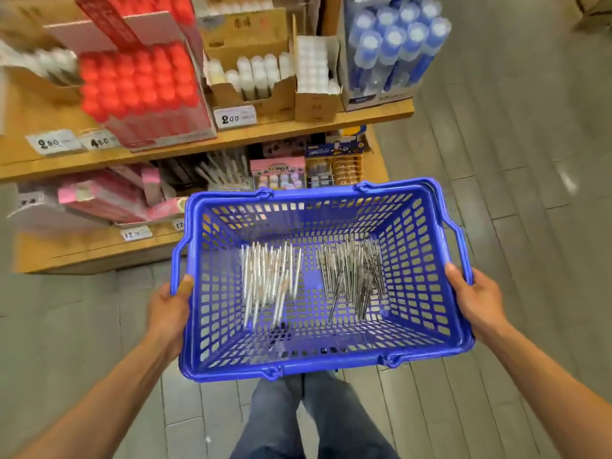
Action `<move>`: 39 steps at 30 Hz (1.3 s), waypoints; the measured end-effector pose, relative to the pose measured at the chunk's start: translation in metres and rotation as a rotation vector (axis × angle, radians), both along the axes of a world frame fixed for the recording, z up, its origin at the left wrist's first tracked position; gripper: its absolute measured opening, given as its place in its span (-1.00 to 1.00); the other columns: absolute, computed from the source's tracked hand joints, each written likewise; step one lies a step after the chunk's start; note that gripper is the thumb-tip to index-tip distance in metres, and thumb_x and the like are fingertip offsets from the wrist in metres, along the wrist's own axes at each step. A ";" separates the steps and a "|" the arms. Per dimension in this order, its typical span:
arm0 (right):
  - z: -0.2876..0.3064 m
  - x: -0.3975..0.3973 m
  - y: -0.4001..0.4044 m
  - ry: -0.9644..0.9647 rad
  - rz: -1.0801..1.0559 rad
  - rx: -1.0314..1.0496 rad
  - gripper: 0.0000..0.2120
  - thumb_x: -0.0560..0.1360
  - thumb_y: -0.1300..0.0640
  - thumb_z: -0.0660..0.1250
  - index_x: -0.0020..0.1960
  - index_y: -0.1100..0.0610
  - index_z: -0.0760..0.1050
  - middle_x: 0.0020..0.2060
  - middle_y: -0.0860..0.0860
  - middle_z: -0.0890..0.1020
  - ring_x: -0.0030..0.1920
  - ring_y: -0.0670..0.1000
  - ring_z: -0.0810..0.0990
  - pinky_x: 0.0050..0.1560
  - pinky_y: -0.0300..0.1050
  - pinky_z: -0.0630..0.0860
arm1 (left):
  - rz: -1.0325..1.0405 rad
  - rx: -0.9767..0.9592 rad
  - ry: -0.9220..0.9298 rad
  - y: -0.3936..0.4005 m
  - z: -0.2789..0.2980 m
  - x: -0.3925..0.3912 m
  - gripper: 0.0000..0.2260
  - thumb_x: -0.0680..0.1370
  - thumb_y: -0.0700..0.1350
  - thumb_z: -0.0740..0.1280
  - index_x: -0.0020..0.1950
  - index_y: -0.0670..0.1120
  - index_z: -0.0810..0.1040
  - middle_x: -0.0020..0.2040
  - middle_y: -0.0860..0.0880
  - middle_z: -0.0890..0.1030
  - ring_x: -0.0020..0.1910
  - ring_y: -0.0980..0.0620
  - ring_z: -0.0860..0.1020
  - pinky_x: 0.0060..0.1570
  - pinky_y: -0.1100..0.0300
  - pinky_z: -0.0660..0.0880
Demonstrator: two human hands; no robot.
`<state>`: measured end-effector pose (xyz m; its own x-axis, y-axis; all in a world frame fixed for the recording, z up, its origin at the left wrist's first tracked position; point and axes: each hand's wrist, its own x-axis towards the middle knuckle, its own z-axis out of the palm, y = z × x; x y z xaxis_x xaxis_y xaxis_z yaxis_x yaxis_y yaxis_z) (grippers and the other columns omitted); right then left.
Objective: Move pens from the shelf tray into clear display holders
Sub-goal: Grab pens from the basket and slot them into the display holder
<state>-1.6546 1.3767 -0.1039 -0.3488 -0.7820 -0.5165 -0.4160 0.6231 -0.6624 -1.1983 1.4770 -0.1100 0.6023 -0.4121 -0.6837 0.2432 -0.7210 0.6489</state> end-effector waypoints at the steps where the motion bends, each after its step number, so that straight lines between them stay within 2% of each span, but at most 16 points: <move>1: -0.011 0.004 -0.005 0.000 0.010 0.008 -0.65 0.48 -0.22 0.35 -0.09 0.08 0.55 -0.35 -0.06 0.70 -0.39 -0.02 0.69 -0.52 -0.32 0.51 | 0.004 0.007 -0.006 0.001 -0.009 0.003 -0.76 0.63 -0.01 0.30 -0.11 -0.15 0.60 -0.22 -0.18 0.67 -0.27 -0.16 0.63 -0.07 -0.16 0.61; 4: -0.048 0.014 -0.015 0.010 0.028 0.041 -0.66 0.48 -0.21 0.35 -0.11 0.08 0.55 -0.35 -0.06 0.70 -0.39 -0.02 0.69 -0.51 -0.31 0.52 | 0.032 0.029 -0.014 0.003 -0.044 0.011 -0.77 0.63 -0.02 0.29 -0.10 -0.14 0.60 -0.21 -0.18 0.68 -0.20 -0.20 0.63 -0.05 -0.15 0.60; 7: -0.093 0.022 -0.022 0.028 0.029 0.038 -0.69 0.49 -0.20 0.35 -0.16 0.06 0.54 -0.37 -0.10 0.69 -0.42 -0.10 0.67 -0.53 -0.37 0.47 | 0.060 0.050 0.002 0.003 -0.089 0.016 -0.77 0.63 -0.02 0.29 0.01 -0.18 0.60 -0.11 -0.24 0.68 -0.12 -0.23 0.64 0.01 -0.20 0.60; 13: -0.203 0.032 -0.038 0.039 0.085 0.081 -0.71 0.50 -0.18 0.34 -0.14 0.06 0.53 -0.37 -0.12 0.69 -0.41 -0.09 0.67 -0.47 -0.29 0.51 | 0.059 0.088 0.015 0.018 -0.198 0.020 -0.72 0.64 -0.04 0.28 0.10 -0.27 0.59 0.03 -0.34 0.64 -0.07 -0.20 0.59 0.13 -0.30 0.54; 15: -0.240 0.034 -0.042 0.041 0.100 0.079 -0.71 0.50 -0.18 0.35 -0.15 0.06 0.54 -0.37 -0.10 0.69 -0.41 -0.10 0.67 -0.47 -0.29 0.51 | 0.056 0.108 0.018 0.026 -0.234 0.020 -0.73 0.65 -0.06 0.27 0.12 -0.26 0.59 0.03 -0.32 0.64 -0.09 -0.17 0.58 0.09 -0.22 0.57; 17: -0.274 0.035 -0.046 0.057 0.105 0.059 -0.71 0.49 -0.17 0.36 -0.18 0.06 0.55 -0.36 -0.07 0.70 -0.41 -0.11 0.66 -0.45 -0.25 0.54 | 0.088 0.101 0.007 0.032 -0.265 0.020 -0.77 0.65 -0.07 0.27 0.10 -0.23 0.59 -0.08 -0.22 0.64 -0.24 -0.07 0.58 -0.16 0.03 0.62; 19: -0.309 0.035 -0.047 0.087 0.134 0.062 -0.69 0.50 -0.18 0.36 -0.21 0.05 0.56 -0.36 -0.02 0.70 -0.34 -0.03 0.68 -0.29 -0.10 0.60 | 0.122 0.101 0.002 0.035 -0.297 0.018 -0.81 0.65 -0.07 0.28 0.04 -0.18 0.59 -0.16 -0.14 0.62 -0.34 0.01 0.55 -0.33 0.15 0.59; 21: -0.342 0.037 -0.048 0.083 0.160 0.058 -0.69 0.51 -0.14 0.36 -0.21 0.09 0.57 -0.32 0.04 0.70 -0.28 0.06 0.69 -0.21 -0.02 0.62 | 0.156 0.102 0.018 0.036 -0.329 0.019 -0.83 0.64 -0.06 0.30 -0.02 -0.14 0.58 -0.16 -0.14 0.61 -0.30 -0.05 0.53 -0.22 0.10 0.56; 23: -0.371 0.040 -0.049 0.069 0.180 0.046 -0.70 0.53 -0.09 0.36 -0.18 0.14 0.57 -0.28 0.11 0.70 -0.26 0.07 0.70 -0.22 -0.05 0.64 | 0.187 0.104 0.021 0.037 -0.359 0.020 -0.84 0.63 -0.05 0.31 -0.09 -0.09 0.56 -0.16 -0.13 0.60 -0.26 -0.08 0.52 -0.14 0.06 0.54; 26: -0.404 0.046 -0.049 0.052 0.185 0.038 -0.66 0.54 -0.06 0.36 -0.12 0.25 0.58 -0.26 0.15 0.70 -0.26 0.12 0.69 -0.22 -0.03 0.64 | 0.213 0.110 0.004 0.036 -0.399 0.026 -0.85 0.61 -0.04 0.34 -0.11 -0.05 0.58 -0.19 -0.06 0.62 -0.27 -0.04 0.56 -0.11 0.05 0.55; 29: -0.431 0.050 -0.049 0.084 0.179 0.012 -0.65 0.54 -0.06 0.36 -0.15 0.25 0.57 -0.32 0.11 0.68 -0.42 -0.13 0.60 -0.40 -0.32 0.53 | 0.214 0.119 -0.012 0.035 -0.433 0.031 -0.85 0.60 -0.03 0.35 -0.13 -0.04 0.60 -0.22 -0.03 0.64 -0.31 0.01 0.59 -0.16 0.08 0.56; 30: -0.439 0.050 -0.048 0.098 0.178 0.008 -0.65 0.53 -0.07 0.36 -0.15 0.25 0.57 -0.32 0.11 0.67 -0.45 -0.16 0.57 -0.41 -0.34 0.50 | 0.215 0.122 -0.011 0.035 -0.443 0.032 -0.84 0.60 -0.02 0.35 -0.13 -0.05 0.60 -0.21 -0.05 0.65 -0.28 -0.03 0.59 -0.15 0.05 0.57; 32: -0.453 0.049 -0.048 0.119 0.173 0.009 -0.64 0.52 -0.11 0.36 -0.17 0.22 0.56 -0.31 0.13 0.67 -0.39 -0.07 0.58 -0.30 -0.19 0.56 | 0.214 0.127 -0.016 0.034 -0.458 0.032 -0.85 0.60 -0.02 0.35 -0.12 -0.05 0.60 -0.19 -0.08 0.66 -0.22 -0.11 0.59 -0.10 -0.02 0.59; 34: -0.465 0.046 -0.047 0.124 0.163 0.010 -0.63 0.51 -0.13 0.37 -0.17 0.20 0.56 -0.30 0.12 0.68 -0.32 0.03 0.62 -0.18 -0.03 0.59 | 0.215 0.125 -0.025 0.033 -0.470 0.031 -0.85 0.59 -0.02 0.36 -0.10 -0.06 0.61 -0.22 -0.06 0.66 -0.24 -0.10 0.59 -0.11 -0.01 0.59; 36: -0.474 0.044 -0.046 0.120 0.160 0.017 -0.64 0.49 -0.16 0.38 -0.15 0.17 0.57 -0.31 0.05 0.70 -0.30 0.04 0.67 -0.17 -0.02 0.62 | 0.208 0.128 -0.025 0.032 -0.478 0.029 -0.86 0.60 -0.02 0.36 -0.06 -0.06 0.62 -0.22 -0.07 0.67 -0.26 -0.09 0.61 -0.11 -0.02 0.60; 39: -0.483 0.041 -0.044 0.132 0.162 0.011 -0.62 0.48 -0.18 0.38 -0.16 0.15 0.56 -0.32 0.04 0.69 -0.29 0.08 0.68 -0.18 -0.02 0.62 | 0.200 0.128 -0.015 0.032 -0.488 0.027 -0.86 0.60 -0.01 0.35 -0.10 -0.02 0.61 -0.16 -0.11 0.69 -0.20 -0.15 0.64 -0.07 -0.10 0.62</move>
